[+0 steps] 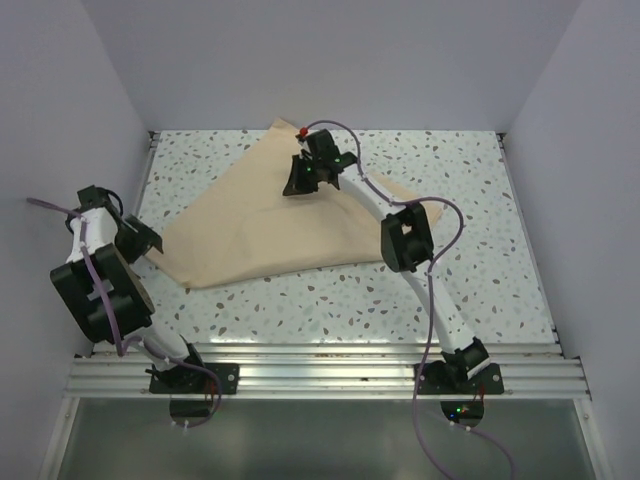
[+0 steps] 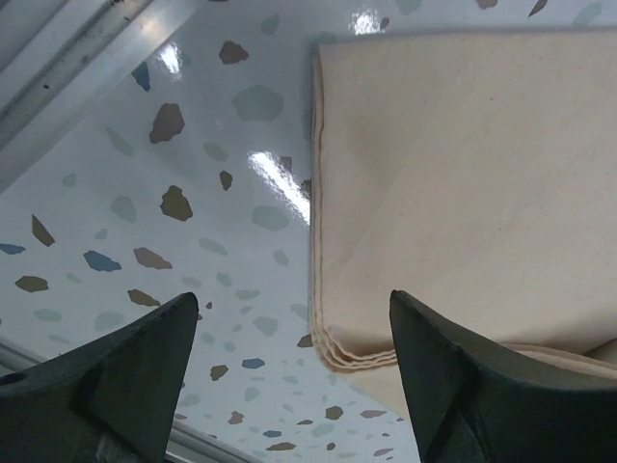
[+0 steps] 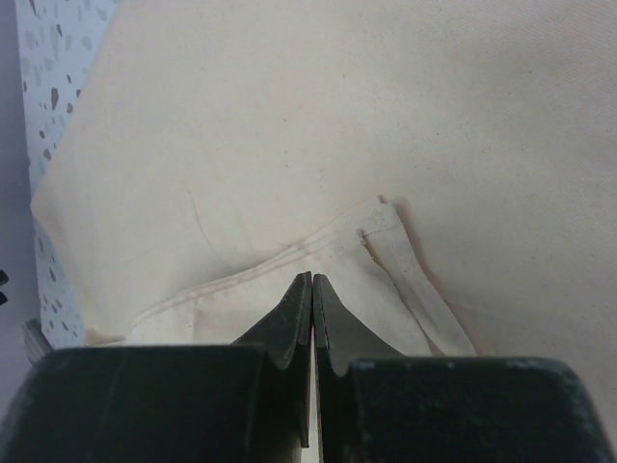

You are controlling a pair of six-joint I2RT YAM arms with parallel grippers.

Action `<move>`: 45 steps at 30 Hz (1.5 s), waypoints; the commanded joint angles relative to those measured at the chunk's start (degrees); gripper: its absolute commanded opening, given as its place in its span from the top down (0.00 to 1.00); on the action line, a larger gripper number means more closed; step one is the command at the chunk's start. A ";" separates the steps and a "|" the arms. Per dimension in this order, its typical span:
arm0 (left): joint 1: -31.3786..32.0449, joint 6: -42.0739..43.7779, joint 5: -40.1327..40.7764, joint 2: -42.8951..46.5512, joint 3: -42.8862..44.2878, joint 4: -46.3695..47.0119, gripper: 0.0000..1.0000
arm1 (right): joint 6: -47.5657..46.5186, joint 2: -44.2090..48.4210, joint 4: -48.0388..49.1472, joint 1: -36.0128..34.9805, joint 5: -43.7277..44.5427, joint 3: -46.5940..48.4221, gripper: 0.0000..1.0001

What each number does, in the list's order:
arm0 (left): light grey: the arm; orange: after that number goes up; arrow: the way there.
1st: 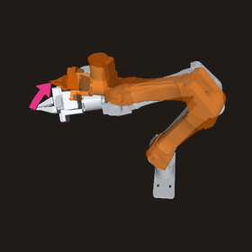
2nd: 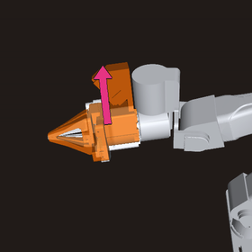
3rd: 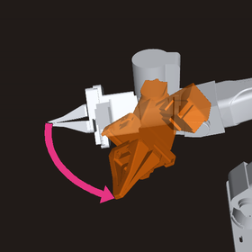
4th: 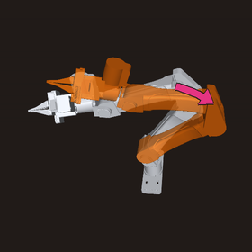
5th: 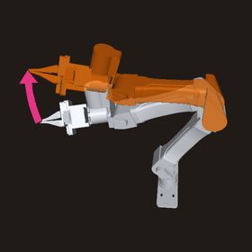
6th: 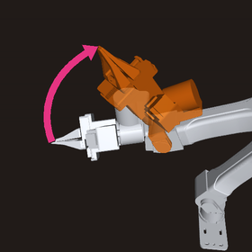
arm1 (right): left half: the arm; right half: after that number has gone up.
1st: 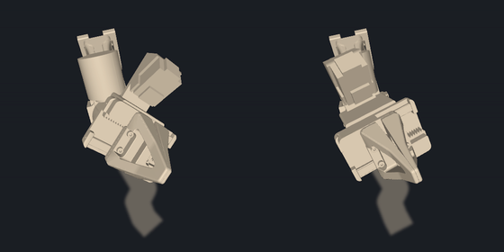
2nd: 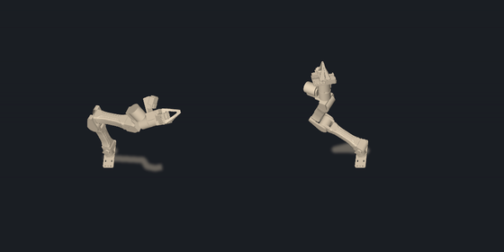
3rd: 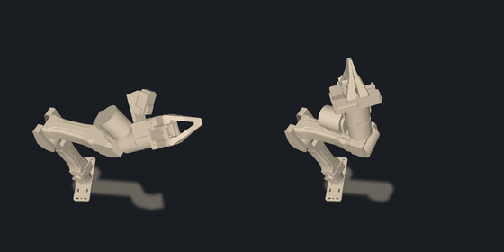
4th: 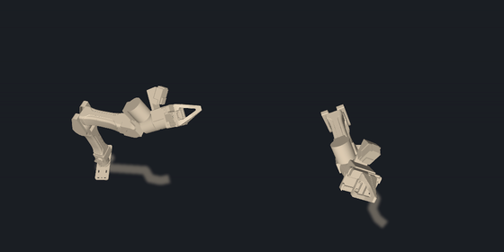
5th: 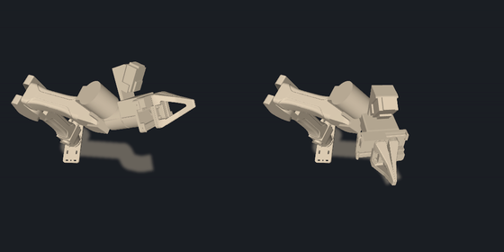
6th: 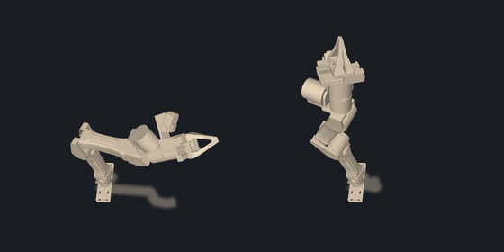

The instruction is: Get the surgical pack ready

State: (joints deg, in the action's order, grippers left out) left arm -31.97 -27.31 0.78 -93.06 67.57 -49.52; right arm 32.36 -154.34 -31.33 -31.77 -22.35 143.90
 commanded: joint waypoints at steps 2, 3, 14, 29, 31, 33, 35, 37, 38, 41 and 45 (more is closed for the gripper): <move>-0.64 0.06 -4.47 -1.34 -2.35 4.25 0.17 | -2.91 -2.36 -2.85 -0.92 4.24 3.76 1.00; -0.73 0.06 -4.21 -2.30 -2.27 4.78 0.18 | -3.18 -2.80 -3.12 -1.01 4.59 3.94 1.00; -2.31 -0.37 -3.67 -9.94 0.01 11.28 0.29 | -4.94 -4.65 -2.86 -2.86 5.30 3.32 1.00; -2.31 -3.72 -2.62 -19.88 5.47 15.85 0.49 | -5.73 -5.00 -2.86 -2.95 5.30 3.06 1.00; -2.31 -3.63 -3.06 -20.15 5.55 16.29 0.52 | -5.73 -4.92 -2.77 -2.95 5.30 3.06 1.00; -2.31 -3.10 -3.67 -20.94 5.90 16.99 0.63 | -5.55 -5.00 -2.59 -2.86 5.21 3.06 1.00; -2.05 -2.75 -6.04 -21.64 6.08 17.96 0.76 | -5.55 -5.27 -2.59 -2.86 5.30 3.14 1.00; -1.61 -1.96 -6.66 -21.90 6.61 17.70 0.85 | -5.38 -5.35 -2.77 -2.86 5.39 3.06 1.00; -1.26 -1.70 -6.93 -21.82 6.70 17.35 0.99 | -5.38 -5.53 -2.77 -2.86 5.39 2.97 1.00; -0.38 -0.82 -7.45 -20.16 7.31 15.77 1.00 | -5.03 -5.88 -3.30 -2.86 5.39 3.06 1.00; 1.90 -0.29 -6.93 -13.57 8.19 13.49 1.00 | -3.80 -7.20 -5.05 -2.95 5.56 3.59 1.00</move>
State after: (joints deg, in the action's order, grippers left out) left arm -31.40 -29.04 -5.19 -110.28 74.35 -37.76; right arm 28.49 -158.17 -32.99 -33.87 -18.59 146.50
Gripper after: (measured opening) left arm 0.018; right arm 0.007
